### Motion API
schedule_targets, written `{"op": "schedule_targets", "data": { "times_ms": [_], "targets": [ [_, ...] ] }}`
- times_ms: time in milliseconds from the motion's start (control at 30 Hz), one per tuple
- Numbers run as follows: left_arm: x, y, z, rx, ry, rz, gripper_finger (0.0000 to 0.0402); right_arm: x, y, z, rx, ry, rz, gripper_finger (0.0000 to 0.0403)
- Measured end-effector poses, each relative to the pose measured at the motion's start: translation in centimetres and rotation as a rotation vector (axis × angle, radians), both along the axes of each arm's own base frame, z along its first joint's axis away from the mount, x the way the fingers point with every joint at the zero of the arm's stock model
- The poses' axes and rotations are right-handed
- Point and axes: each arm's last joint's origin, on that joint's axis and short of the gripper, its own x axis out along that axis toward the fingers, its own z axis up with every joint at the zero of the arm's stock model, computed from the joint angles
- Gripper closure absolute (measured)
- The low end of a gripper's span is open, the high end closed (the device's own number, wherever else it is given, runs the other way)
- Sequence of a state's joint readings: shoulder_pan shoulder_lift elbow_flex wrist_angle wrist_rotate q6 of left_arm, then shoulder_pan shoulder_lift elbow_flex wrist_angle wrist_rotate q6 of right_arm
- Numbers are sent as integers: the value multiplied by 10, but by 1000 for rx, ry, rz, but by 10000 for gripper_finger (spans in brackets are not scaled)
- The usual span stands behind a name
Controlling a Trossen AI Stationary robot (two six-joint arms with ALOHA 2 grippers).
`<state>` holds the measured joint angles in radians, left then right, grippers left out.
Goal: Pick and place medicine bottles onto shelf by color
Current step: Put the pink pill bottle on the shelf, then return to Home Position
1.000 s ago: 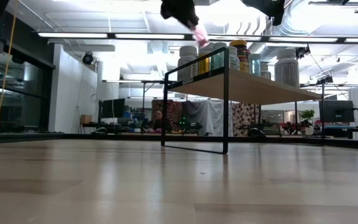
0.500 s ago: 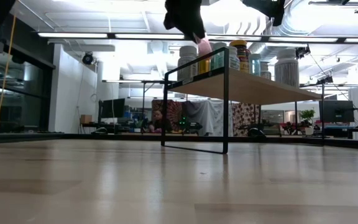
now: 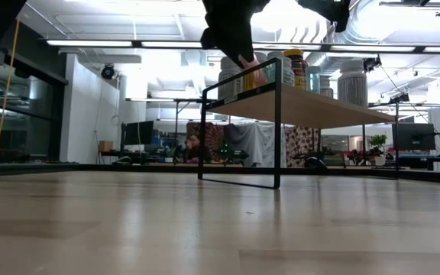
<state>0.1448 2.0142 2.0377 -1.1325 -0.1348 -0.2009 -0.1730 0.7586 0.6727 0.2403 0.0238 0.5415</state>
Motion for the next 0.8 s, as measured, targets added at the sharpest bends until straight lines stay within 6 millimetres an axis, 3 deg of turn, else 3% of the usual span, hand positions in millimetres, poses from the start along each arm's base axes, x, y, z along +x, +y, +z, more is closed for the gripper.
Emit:
{"op": "schedule_targets", "data": {
  "times_ms": [800],
  "targets": [
    [0,1,1,25,-9,19,260,0,0,0,1,5,0,20]
  ]
}}
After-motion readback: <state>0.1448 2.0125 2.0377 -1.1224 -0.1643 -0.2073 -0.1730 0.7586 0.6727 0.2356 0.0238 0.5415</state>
